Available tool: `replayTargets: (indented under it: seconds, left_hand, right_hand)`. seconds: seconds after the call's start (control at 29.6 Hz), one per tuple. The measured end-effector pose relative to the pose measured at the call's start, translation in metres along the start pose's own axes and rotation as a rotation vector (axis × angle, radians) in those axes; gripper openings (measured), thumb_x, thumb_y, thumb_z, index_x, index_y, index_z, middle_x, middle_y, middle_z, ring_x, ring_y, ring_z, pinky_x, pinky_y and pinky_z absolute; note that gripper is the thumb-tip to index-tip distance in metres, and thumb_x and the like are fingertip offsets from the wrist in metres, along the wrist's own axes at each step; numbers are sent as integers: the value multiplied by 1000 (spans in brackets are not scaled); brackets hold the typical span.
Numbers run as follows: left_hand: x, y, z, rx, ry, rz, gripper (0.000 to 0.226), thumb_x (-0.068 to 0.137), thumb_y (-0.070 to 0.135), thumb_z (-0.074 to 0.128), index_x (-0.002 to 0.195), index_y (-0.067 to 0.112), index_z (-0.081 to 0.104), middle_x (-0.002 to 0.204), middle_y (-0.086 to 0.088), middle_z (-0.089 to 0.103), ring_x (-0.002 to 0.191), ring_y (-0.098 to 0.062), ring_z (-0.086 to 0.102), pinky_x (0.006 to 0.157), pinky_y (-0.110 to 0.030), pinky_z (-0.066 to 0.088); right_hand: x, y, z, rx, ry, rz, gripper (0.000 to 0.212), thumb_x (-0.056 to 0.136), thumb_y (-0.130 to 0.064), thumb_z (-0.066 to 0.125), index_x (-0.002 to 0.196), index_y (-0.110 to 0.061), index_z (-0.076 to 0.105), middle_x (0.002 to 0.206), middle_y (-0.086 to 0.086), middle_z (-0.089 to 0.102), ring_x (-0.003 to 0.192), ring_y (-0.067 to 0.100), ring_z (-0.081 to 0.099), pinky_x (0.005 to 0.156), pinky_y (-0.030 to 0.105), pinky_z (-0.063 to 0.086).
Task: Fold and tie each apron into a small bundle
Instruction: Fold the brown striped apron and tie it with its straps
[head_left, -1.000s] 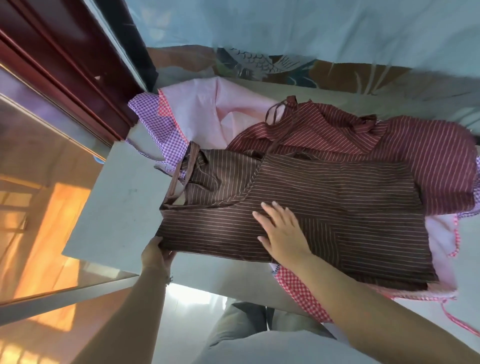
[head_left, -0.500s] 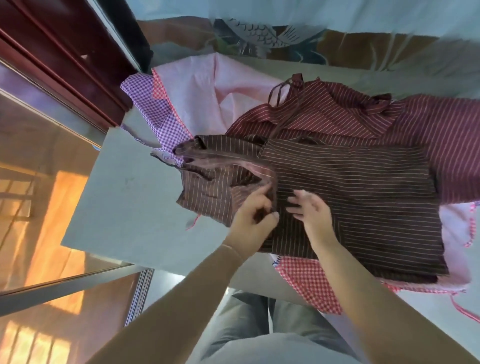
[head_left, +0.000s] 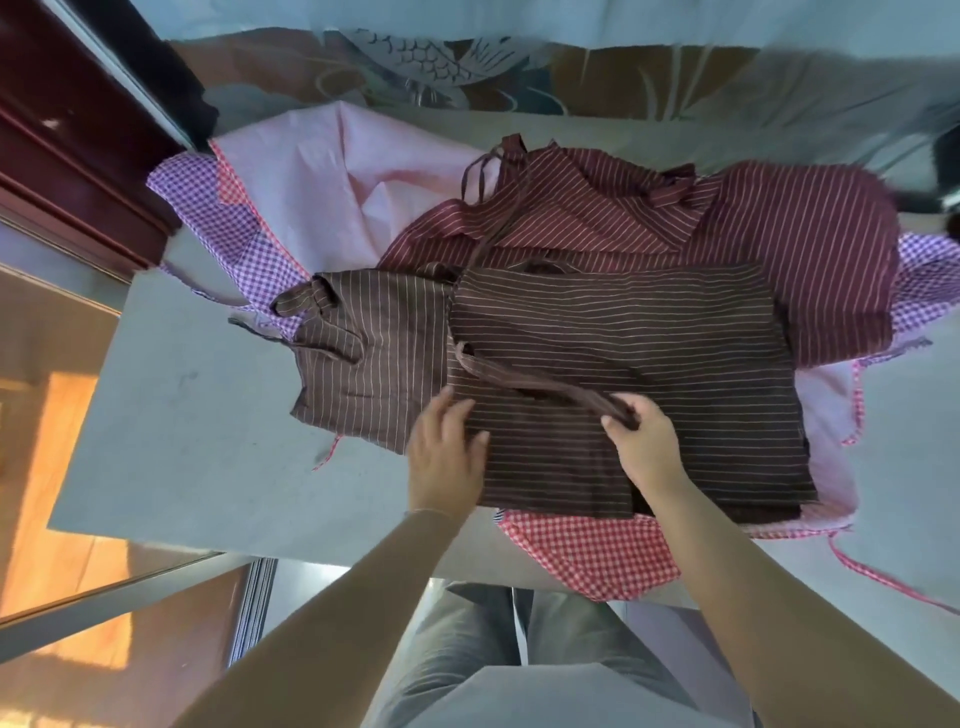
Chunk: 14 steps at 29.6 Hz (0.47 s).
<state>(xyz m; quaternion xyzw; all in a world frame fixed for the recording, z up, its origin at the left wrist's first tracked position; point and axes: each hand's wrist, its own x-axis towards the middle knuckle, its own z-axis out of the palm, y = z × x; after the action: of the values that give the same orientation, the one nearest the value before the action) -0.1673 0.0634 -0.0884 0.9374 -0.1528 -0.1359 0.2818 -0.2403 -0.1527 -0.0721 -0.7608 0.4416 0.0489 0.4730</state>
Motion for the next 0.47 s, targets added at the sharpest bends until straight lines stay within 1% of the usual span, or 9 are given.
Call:
replayTargets:
  seconds: [0.03, 0.07, 0.1, 0.17, 0.24, 0.27, 0.34, 0.41, 0.47]
  left_hand:
    - [4, -8, -2, -27, -31, -144, 49, 96, 38, 47, 140, 19, 39, 149, -2, 32, 138, -23, 30, 115, -45, 27]
    - [7, -14, 1, -57, -101, -261, 54, 96, 42, 46, 143, 19, 33, 148, -3, 33, 136, -23, 32, 113, -46, 30]
    - [11, -19, 3, -70, -170, -330, 57, 95, 44, 46, 144, 20, 29, 146, -3, 34, 134, -24, 35, 111, -46, 33]
    - [17, -23, 7, -114, -228, -369, 56, 95, 46, 47, 142, 19, 32, 138, -3, 43, 127, -24, 45, 105, -47, 41]
    - [23, -21, 7, -216, -219, -415, 49, 96, 44, 47, 136, 17, 38, 120, 1, 55, 110, -21, 56, 96, -41, 48]
    - [26, -18, 7, -264, -227, -451, 45, 97, 42, 46, 133, 15, 41, 113, 3, 57, 102, -18, 56, 93, -39, 49]
    - [32, -16, 8, -288, -244, -508, 40, 98, 38, 45, 128, 12, 47, 113, 0, 61, 98, -20, 58, 91, -38, 50]
    - [37, -17, 10, -276, -235, -539, 38, 99, 35, 46, 125, 9, 53, 115, -8, 64, 100, -24, 60, 93, -40, 51]
    - [40, -18, 11, -287, -221, -563, 36, 99, 32, 46, 124, 8, 54, 116, -10, 63, 98, -24, 58, 93, -37, 49]
  right_hand:
    - [-4, -4, -2, 23, 81, -51, 28, 94, -10, 58, 122, -11, 58, 106, -3, 60, 101, 15, 57, 78, 13, 41]
    - [-5, -5, -6, 43, 139, -84, 28, 95, -11, 57, 123, -11, 57, 106, -4, 59, 99, 12, 55, 74, 9, 39]
    - [-5, -6, -8, 48, 170, -95, 28, 96, -12, 56, 124, -10, 56, 108, -3, 59, 98, 10, 54, 75, 9, 39]
    - [-1, -7, -10, 28, 174, -106, 30, 96, -14, 55, 126, -10, 55, 113, 0, 61, 100, 9, 52, 82, 17, 39]
    - [5, -12, -8, 13, 144, -132, 30, 97, -14, 53, 126, -10, 54, 116, 2, 62, 102, 10, 53, 85, 20, 39]
    - [9, -15, -7, -4, 131, -140, 29, 97, -14, 53, 126, -11, 54, 116, 3, 62, 103, 12, 54, 84, 21, 39]
    - [20, -17, -4, -81, 83, -97, 29, 97, -14, 54, 126, -11, 54, 117, 5, 62, 102, 18, 57, 80, 21, 41]
    - [31, -15, -4, -191, -21, 25, 31, 96, -14, 56, 126, -10, 54, 117, 9, 62, 90, 19, 57, 70, 22, 41]
    - [39, -10, -7, -272, -122, 113, 35, 94, -14, 58, 128, -11, 53, 117, 12, 62, 81, 17, 54, 58, 20, 40]
